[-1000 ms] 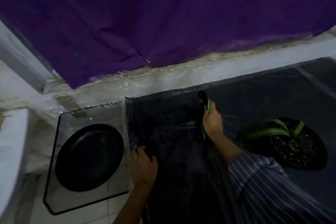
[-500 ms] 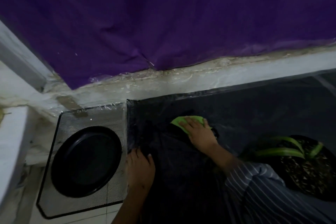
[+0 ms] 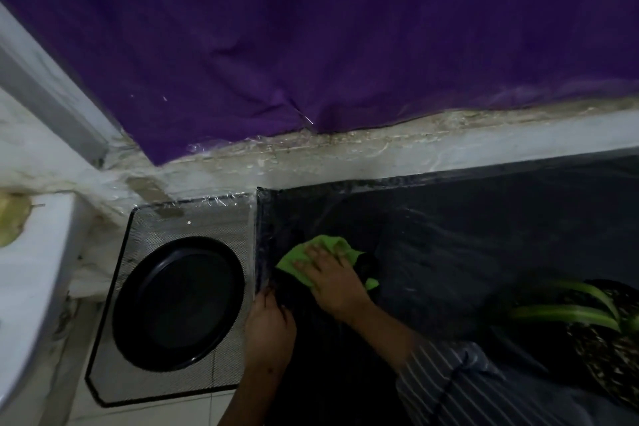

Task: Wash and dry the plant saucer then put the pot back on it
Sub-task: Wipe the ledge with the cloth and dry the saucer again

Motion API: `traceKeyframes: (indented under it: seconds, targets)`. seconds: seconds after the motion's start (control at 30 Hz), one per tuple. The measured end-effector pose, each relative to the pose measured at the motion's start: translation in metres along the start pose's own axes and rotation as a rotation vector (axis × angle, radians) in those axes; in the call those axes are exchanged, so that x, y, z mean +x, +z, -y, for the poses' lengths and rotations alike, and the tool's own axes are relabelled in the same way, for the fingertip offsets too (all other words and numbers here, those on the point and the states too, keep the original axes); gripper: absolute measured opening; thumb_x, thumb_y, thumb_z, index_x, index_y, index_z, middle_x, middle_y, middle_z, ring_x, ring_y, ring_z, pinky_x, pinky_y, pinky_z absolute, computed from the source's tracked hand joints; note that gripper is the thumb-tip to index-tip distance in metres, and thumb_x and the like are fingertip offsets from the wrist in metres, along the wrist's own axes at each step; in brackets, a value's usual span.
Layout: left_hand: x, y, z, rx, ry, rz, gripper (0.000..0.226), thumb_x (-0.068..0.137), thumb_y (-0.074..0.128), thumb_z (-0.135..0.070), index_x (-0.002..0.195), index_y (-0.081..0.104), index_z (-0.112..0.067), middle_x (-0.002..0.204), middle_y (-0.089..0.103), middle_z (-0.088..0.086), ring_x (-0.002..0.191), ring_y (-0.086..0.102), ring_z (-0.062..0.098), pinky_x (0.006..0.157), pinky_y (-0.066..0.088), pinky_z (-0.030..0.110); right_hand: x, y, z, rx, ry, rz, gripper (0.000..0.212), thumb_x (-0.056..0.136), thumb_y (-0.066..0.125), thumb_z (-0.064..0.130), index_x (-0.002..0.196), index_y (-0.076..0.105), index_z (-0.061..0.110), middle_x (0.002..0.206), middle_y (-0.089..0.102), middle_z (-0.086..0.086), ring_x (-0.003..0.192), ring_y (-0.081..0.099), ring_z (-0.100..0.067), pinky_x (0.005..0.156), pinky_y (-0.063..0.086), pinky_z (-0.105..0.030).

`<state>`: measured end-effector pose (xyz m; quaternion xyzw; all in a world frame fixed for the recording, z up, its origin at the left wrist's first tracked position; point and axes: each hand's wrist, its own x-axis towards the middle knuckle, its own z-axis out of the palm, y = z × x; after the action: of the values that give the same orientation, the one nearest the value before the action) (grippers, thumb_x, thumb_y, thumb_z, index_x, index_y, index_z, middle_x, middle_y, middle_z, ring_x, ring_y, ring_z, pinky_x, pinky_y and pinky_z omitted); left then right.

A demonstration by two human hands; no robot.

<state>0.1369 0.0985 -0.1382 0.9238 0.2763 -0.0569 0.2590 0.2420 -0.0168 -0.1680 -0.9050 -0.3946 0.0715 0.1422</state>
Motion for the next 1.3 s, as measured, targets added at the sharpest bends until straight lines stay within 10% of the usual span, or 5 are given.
traceKeyframes:
  seconds: [0.33, 0.7, 0.87, 1.07, 1.3]
  targets:
    - [-0.004, -0.008, 0.009, -0.148, 0.053, 0.059, 0.045, 0.089, 0.042, 0.000, 0.134, 0.045, -0.001, 0.141, 0.044, 0.010, 0.130, 0.042, 0.020, 0.108, 0.029, 0.019, 0.017, -0.042, -0.097, 0.030, 0.745, -0.063, 0.047, 0.097, 0.037, 0.031, 0.143, 0.031, 0.026, 0.157, 0.021, -0.003, 0.144, 0.019, -0.023, 0.114, 0.005, -0.060]
    - [-0.025, -0.003, 0.036, -0.116, 0.072, -0.058, 0.041, 0.094, 0.044, -0.005, 0.135, 0.046, -0.003, 0.142, 0.043, 0.013, 0.131, 0.040, 0.026, 0.112, 0.029, 0.029, -0.033, -0.002, 0.034, -0.105, -0.130, 0.102, 0.051, 0.069, 0.064, 0.036, 0.120, 0.062, 0.033, 0.128, 0.063, 0.002, 0.119, 0.059, -0.017, 0.097, 0.043, -0.054]
    - [-0.021, -0.005, 0.036, -0.002, 0.061, -0.047, 0.044, 0.096, 0.038, -0.012, 0.141, 0.040, -0.012, 0.148, 0.037, 0.007, 0.135, 0.036, 0.021, 0.118, 0.020, 0.033, 0.022, -0.004, 0.004, -0.107, -0.005, 0.164, 0.054, 0.094, 0.038, 0.024, 0.146, 0.025, 0.034, 0.158, 0.018, 0.005, 0.146, 0.014, -0.013, 0.115, 0.003, -0.056]
    - [-0.016, -0.009, 0.041, 0.205, 0.147, 0.038, 0.052, 0.096, 0.033, -0.020, 0.147, 0.023, -0.023, 0.153, 0.023, -0.001, 0.140, 0.022, 0.012, 0.121, 0.006, 0.034, 0.091, -0.011, 0.006, 0.065, 0.366, 0.098, 0.045, 0.099, 0.035, 0.030, 0.144, 0.029, 0.028, 0.158, 0.017, 0.002, 0.147, 0.011, -0.017, 0.114, 0.004, -0.061]
    - [-0.015, -0.009, 0.051, 0.244, 0.162, 0.066, 0.053, 0.097, 0.034, -0.020, 0.148, 0.022, -0.023, 0.156, 0.020, -0.002, 0.141, 0.021, 0.011, 0.120, 0.008, 0.032, 0.020, 0.006, 0.042, -0.063, 0.170, 0.136, 0.053, 0.095, 0.037, 0.028, 0.147, 0.025, 0.032, 0.158, 0.017, 0.002, 0.146, 0.012, -0.013, 0.116, -0.005, -0.052]
